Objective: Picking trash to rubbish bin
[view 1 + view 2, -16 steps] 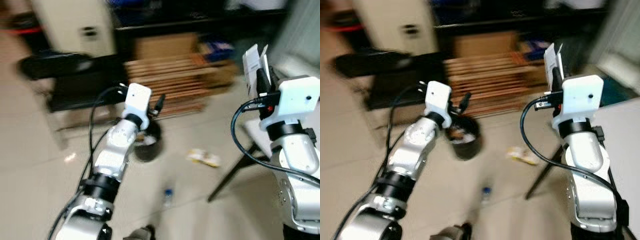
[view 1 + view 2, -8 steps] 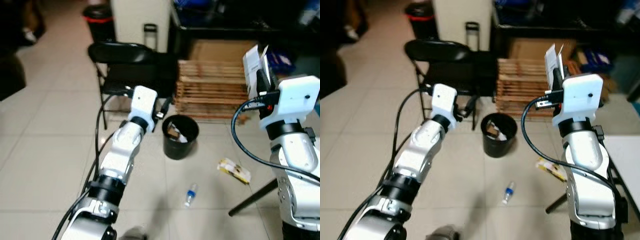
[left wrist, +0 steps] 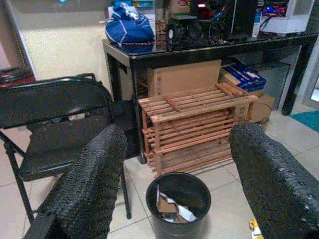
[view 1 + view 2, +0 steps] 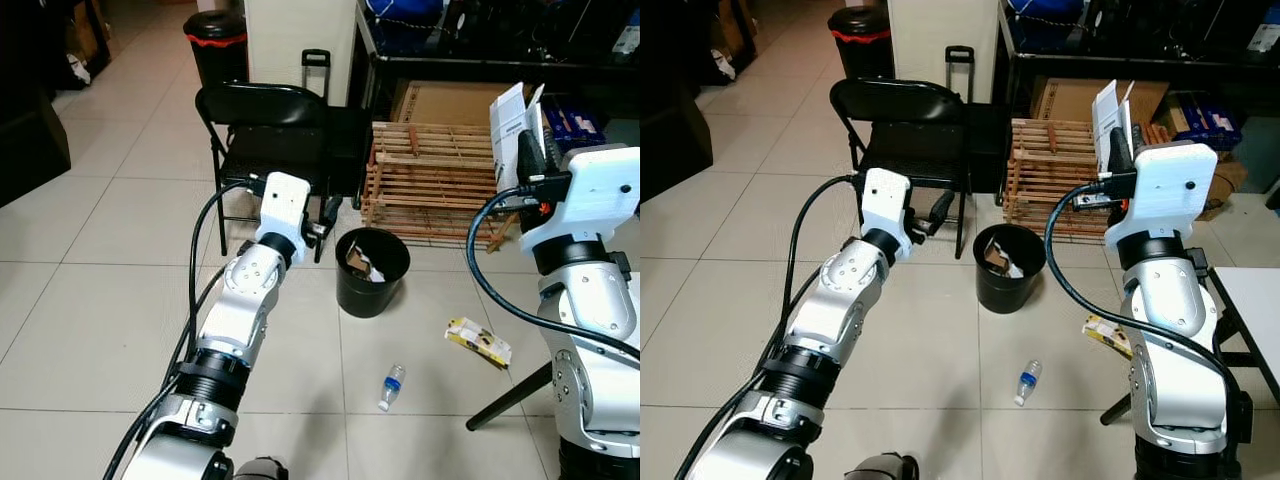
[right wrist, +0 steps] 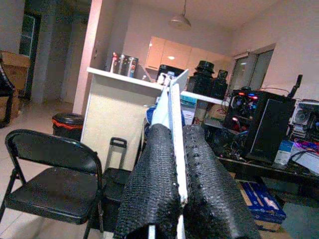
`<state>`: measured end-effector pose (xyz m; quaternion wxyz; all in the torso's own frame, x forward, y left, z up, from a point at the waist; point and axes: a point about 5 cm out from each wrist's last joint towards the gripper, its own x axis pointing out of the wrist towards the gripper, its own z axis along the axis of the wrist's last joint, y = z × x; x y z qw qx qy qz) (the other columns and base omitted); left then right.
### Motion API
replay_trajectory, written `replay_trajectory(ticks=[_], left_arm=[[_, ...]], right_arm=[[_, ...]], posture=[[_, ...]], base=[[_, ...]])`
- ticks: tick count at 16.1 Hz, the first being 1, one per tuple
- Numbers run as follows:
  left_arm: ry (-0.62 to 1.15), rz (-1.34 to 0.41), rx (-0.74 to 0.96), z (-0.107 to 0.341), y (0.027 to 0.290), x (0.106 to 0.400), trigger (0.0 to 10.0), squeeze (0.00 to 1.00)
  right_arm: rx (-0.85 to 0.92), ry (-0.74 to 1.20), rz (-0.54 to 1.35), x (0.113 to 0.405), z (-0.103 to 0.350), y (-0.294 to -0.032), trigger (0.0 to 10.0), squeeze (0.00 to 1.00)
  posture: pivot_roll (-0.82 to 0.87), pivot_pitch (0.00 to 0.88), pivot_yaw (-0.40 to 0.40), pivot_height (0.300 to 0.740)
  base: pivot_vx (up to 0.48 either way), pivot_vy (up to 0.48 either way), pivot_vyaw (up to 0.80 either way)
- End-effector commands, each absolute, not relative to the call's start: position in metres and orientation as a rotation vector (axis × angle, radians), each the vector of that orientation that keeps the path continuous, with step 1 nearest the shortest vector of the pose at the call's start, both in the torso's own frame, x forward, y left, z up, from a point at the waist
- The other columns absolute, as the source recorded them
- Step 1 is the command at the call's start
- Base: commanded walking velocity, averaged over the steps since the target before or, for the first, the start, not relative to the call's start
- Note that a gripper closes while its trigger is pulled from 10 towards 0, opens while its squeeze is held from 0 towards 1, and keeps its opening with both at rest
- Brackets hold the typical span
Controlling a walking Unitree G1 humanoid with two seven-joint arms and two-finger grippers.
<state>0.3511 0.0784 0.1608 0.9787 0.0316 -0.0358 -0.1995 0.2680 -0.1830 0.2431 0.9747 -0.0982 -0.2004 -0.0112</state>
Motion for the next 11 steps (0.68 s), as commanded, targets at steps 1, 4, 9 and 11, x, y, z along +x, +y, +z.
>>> replay_trajectory(ticks=[1, 4, 9, 11], left_arm=[[-0.073, -0.422, 0.053, 0.1654, 0.076, 0.3531, 10.0, 0.0], [-0.076, -0.436, 0.043, 0.1668, 0.0736, 0.354, 10.0, 0.0], [-0.067, -0.449, 0.04, 0.1638, 0.0684, 0.3514, 10.0, 0.0], [-0.064, -0.452, 0.038, 0.1627, 0.0671, 0.3506, 10.0, 0.0]], right_arm=[[-0.189, -0.428, -0.038, 0.2659, 0.247, -0.1844, 10.0, 0.0], [-0.188, -0.422, -0.045, 0.264, 0.2444, -0.184, 10.0, 0.0], [-0.195, -0.421, -0.053, 0.2625, 0.2446, -0.1879, 10.0, 0.0], [-0.196, -0.418, -0.054, 0.2625, 0.2442, -0.1883, 10.0, 0.0]], posture=[[0.18, 0.079, -0.02, 0.74], [0.16, 0.074, -0.018, 0.74], [0.15, 0.075, -0.025, 0.74], [0.15, 0.081, -0.027, 0.74]], base=[[0.0, 0.0, 0.0], [0.178, 0.342, 0.0], [0.325, 0.352, 0.0], [0.336, 0.343, 0.0]])
